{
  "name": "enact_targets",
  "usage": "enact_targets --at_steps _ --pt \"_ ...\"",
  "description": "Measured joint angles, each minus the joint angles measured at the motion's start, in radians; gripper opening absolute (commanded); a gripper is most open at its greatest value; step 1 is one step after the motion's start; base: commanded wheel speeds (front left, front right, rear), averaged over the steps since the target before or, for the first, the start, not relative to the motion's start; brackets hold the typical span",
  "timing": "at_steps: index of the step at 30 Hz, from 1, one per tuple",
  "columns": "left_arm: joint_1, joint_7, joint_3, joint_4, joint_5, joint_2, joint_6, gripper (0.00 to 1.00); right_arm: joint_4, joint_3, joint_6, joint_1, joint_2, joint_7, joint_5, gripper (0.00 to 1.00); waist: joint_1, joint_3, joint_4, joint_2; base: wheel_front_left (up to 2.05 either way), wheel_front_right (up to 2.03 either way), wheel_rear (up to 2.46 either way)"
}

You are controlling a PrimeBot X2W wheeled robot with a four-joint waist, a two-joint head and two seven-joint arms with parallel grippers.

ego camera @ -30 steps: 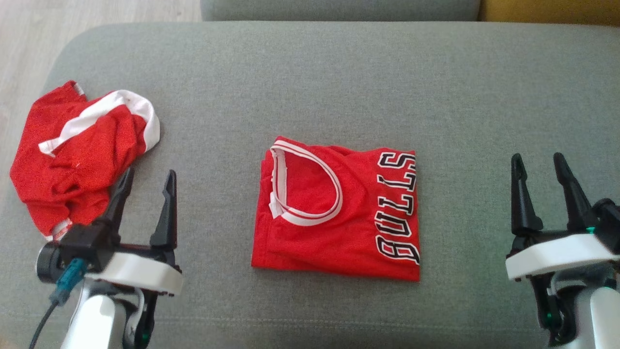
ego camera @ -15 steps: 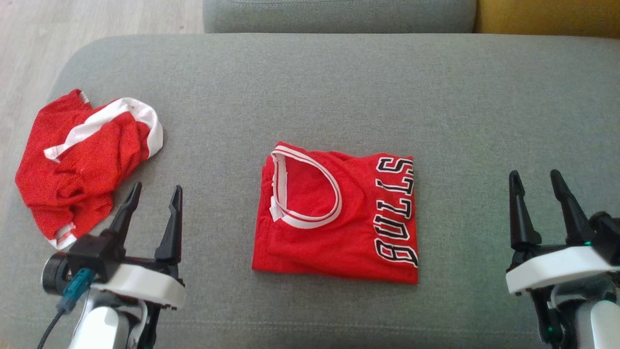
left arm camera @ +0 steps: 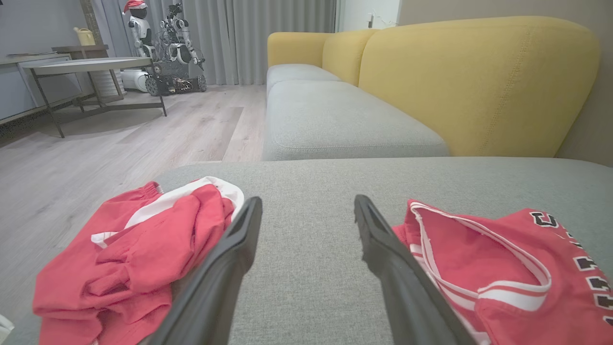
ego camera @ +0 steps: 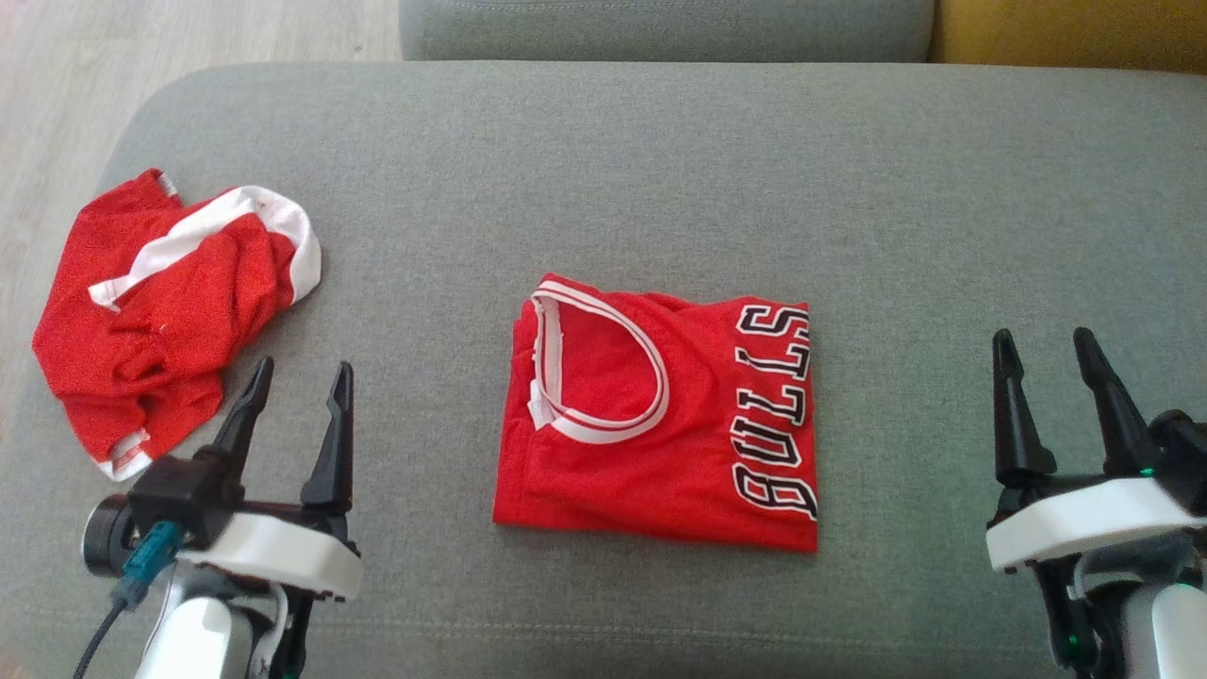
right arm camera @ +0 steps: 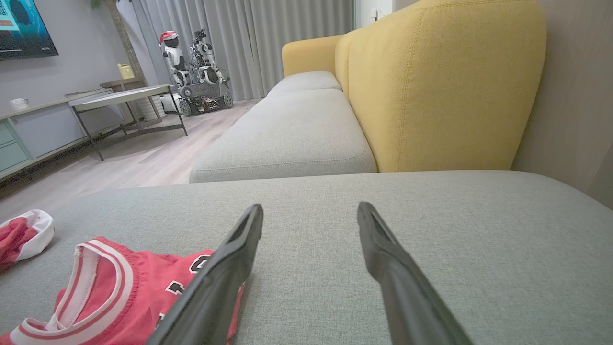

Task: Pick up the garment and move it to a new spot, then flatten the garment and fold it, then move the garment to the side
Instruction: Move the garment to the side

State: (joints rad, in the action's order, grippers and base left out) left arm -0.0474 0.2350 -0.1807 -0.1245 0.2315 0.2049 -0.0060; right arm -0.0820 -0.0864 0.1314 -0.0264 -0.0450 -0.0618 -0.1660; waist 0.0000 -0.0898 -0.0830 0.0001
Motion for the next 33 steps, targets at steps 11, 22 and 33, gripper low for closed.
enact_targets --at_steps 11,22,33 --pt "-0.019 0.000 -0.010 0.010 0.000 0.001 0.006 1.00 0.033 0.046 0.000 0.030 0.000 -0.044 0.012 1.00 0.0000 -0.037 -0.014 0.0000 0.00 0.00 0.00" --pt "-0.113 0.013 -0.037 -0.005 0.010 -0.022 -0.017 1.00 0.285 0.185 0.000 0.141 -0.001 -0.200 0.015 1.00 0.0000 -0.144 -0.074 0.0000 0.00 0.00 0.00" --pt "-0.149 0.015 -0.027 -0.021 0.010 -0.040 -0.031 1.00 0.305 0.212 0.000 0.208 -0.004 -0.305 -0.018 0.00 0.0000 -0.201 -0.073 0.0000 0.00 0.00 0.00"
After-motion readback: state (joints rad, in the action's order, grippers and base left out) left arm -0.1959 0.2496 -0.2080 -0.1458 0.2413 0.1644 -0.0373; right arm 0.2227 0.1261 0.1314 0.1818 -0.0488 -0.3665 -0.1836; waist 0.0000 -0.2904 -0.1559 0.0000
